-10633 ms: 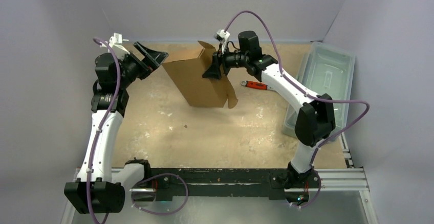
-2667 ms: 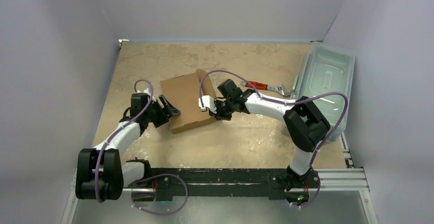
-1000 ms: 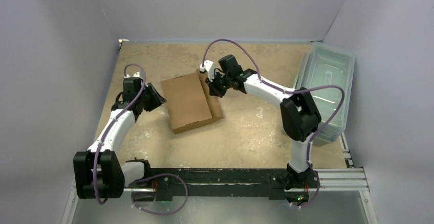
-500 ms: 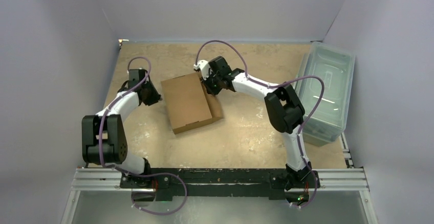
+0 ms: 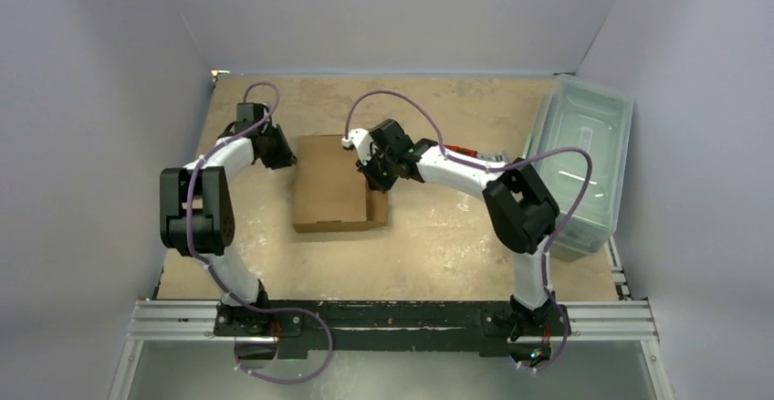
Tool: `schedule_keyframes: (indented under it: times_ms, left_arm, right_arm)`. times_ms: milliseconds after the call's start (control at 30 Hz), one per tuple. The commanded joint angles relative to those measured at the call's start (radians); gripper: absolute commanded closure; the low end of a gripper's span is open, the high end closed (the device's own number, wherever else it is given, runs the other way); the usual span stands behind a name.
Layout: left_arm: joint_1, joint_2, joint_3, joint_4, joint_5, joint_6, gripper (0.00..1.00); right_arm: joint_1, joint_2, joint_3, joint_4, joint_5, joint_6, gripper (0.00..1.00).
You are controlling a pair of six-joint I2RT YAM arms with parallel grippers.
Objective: Fold the paper box
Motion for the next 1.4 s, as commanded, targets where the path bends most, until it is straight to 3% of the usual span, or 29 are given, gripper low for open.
schedule_keyframes:
  times_ms: [0, 167, 333, 500, 567, 667, 767, 833, 900, 967, 1067, 1200, 1367]
  left_arm:
    - [-0.034, 0.057, 0.103, -0.011, 0.096, 0.089, 0.82]
    - [-0.088, 0.130, 0.201, -0.054, 0.098, 0.134, 0.82]
    - [-0.103, 0.144, 0.269, -0.006, 0.109, 0.118, 0.81]
    - [-0.137, 0.194, 0.404, -0.022, 0.149, 0.121, 0.79]
    - [-0.146, 0.197, 0.447, -0.033, 0.133, 0.122, 0.77]
    - [-0.147, 0.140, 0.473, -0.041, 0.032, 0.122, 0.69]
    - [-0.141, 0.021, 0.433, 0.001, -0.030, 0.135, 0.55]
    - [-0.124, -0.074, 0.379, 0.022, -0.040, 0.119, 0.39]
    - [-0.081, -0.178, 0.271, 0.059, 0.024, 0.058, 0.25]
    - [-0.017, -0.261, 0.157, 0.093, 0.114, -0.016, 0.18]
    - [0.026, -0.368, 0.020, 0.062, 0.184, -0.052, 0.17]
    - [0.027, -0.506, -0.113, 0.003, 0.175, -0.060, 0.20]
    - [0.027, -0.574, -0.237, -0.056, 0.153, -0.084, 0.34]
  right_arm:
    - [0.019, -0.129, -0.100, 0.027, -0.053, 0.021, 1.00]
    - [0.004, -0.292, -0.208, 0.064, -0.048, -0.003, 1.00]
    - [-0.150, -0.366, -0.163, 0.016, -0.186, -0.075, 1.00]
    - [-0.339, -0.258, -0.008, -0.092, -0.439, -0.086, 0.79]
    - [-0.373, -0.211, 0.032, -0.113, -0.465, -0.092, 0.74]
    - [-0.382, -0.159, 0.043, -0.084, -0.430, -0.063, 0.57]
    - [-0.391, -0.079, 0.076, -0.066, -0.449, -0.025, 0.53]
    - [-0.395, -0.024, 0.128, -0.080, -0.463, -0.020, 0.53]
    - [-0.396, 0.031, 0.188, -0.101, -0.465, -0.019, 0.53]
    - [-0.400, 0.078, 0.252, -0.119, -0.454, -0.017, 0.53]
    - [-0.422, 0.132, 0.309, -0.120, -0.463, 0.022, 0.50]
    - [-0.453, 0.177, 0.350, -0.109, -0.486, 0.031, 0.47]
    - [-0.462, 0.232, 0.402, -0.102, -0.518, 0.049, 0.45]
